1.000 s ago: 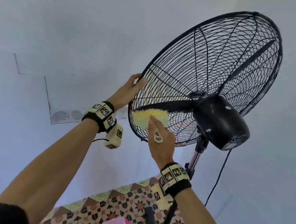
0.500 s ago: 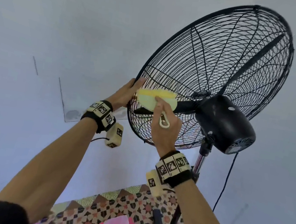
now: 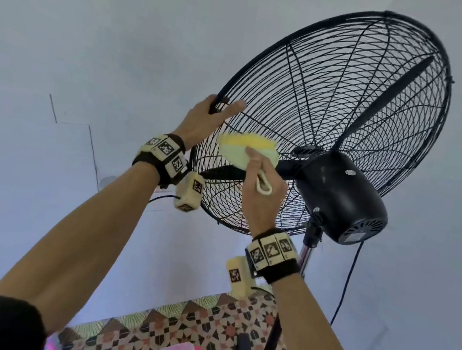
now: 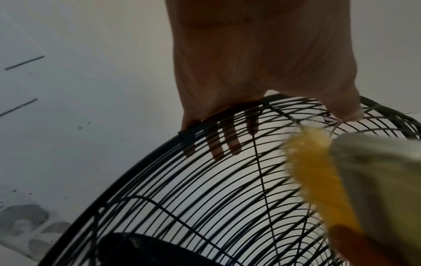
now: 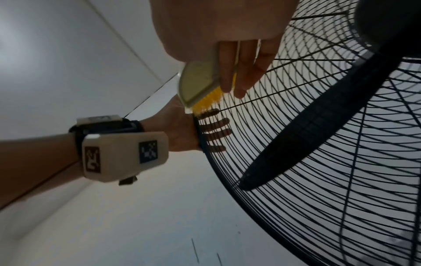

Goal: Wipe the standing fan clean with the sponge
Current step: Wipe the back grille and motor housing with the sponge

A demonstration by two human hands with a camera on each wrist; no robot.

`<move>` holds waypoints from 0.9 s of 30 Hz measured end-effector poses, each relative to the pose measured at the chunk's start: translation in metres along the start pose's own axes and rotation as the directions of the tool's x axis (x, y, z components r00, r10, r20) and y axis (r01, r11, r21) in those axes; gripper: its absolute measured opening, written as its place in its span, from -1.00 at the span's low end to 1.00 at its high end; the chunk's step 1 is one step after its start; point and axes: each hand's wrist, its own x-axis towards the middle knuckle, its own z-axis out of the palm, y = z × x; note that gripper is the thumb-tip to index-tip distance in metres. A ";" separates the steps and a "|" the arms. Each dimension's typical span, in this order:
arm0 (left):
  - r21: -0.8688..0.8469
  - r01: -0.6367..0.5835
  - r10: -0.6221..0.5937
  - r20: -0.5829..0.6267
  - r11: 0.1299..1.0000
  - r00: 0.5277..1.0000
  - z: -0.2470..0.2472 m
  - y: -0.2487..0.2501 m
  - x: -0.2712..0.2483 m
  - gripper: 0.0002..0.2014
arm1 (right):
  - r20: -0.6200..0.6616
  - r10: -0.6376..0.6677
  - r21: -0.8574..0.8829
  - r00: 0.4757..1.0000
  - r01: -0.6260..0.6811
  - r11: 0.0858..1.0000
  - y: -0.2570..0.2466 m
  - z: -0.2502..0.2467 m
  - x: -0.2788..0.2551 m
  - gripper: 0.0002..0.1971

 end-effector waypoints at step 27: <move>0.001 -0.051 0.051 -0.112 0.999 0.992 0.008 -0.020 -0.020 -0.12 | 0.101 0.178 -0.045 0.979 -0.174 0.984 0.026 -0.008 -0.031 -0.74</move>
